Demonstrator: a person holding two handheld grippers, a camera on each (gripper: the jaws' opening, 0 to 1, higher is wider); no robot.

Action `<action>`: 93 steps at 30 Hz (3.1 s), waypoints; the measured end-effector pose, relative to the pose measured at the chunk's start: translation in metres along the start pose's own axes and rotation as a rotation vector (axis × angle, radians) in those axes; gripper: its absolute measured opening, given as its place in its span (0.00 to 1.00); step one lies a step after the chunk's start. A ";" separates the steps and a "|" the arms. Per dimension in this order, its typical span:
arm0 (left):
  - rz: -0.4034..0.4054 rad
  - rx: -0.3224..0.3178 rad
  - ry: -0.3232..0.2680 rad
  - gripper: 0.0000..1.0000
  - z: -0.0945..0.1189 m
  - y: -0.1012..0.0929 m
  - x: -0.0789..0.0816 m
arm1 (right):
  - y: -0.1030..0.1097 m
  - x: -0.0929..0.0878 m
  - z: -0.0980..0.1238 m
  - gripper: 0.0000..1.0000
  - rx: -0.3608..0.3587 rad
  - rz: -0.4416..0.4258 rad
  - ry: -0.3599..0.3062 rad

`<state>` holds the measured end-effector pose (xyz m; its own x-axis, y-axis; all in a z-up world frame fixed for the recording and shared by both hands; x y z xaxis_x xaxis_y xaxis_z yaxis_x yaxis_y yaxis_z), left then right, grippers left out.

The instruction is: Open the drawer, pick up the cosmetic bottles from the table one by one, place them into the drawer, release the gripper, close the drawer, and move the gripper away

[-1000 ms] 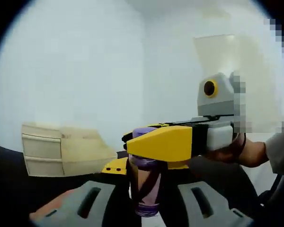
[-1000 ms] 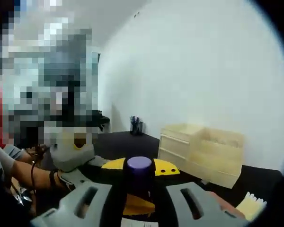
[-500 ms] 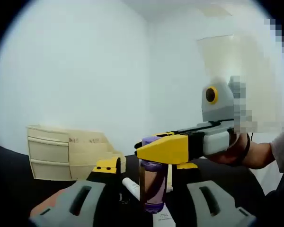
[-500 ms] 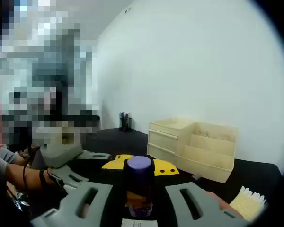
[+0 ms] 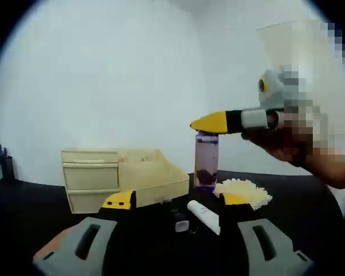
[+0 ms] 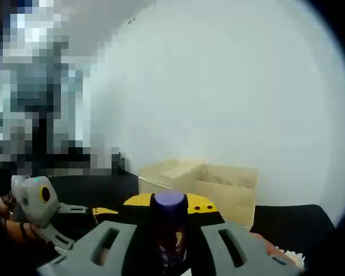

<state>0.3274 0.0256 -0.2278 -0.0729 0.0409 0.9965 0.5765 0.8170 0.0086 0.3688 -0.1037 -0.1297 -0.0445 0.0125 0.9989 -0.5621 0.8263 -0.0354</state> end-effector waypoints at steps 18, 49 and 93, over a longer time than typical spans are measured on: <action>0.023 0.070 0.026 0.60 0.005 0.014 0.000 | -0.077 0.016 -0.061 0.16 -0.264 0.018 0.011; 0.032 0.052 0.063 0.58 0.005 0.013 -0.006 | -0.146 -0.040 -0.099 0.16 -0.501 -0.061 0.002; 0.030 0.050 0.135 0.56 0.001 0.016 -0.023 | -0.154 -0.099 -0.111 0.16 -0.474 -0.065 0.038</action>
<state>0.3373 0.0386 -0.2511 0.0558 -0.0094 0.9984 0.5354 0.8443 -0.0220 0.5513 -0.1699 -0.2194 0.0138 -0.0342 0.9993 -0.1236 0.9917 0.0356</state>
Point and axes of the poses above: the point that each gripper's makers call its tool centre point, and the gripper's own axes: z roughly backward along the fingers, y roughly to its left, x roughly out of its top, the point moved 6 cm from there along z, roughly backward along the fingers, and after that the axes turned 1 degree about -y, right-handed, at the moved point
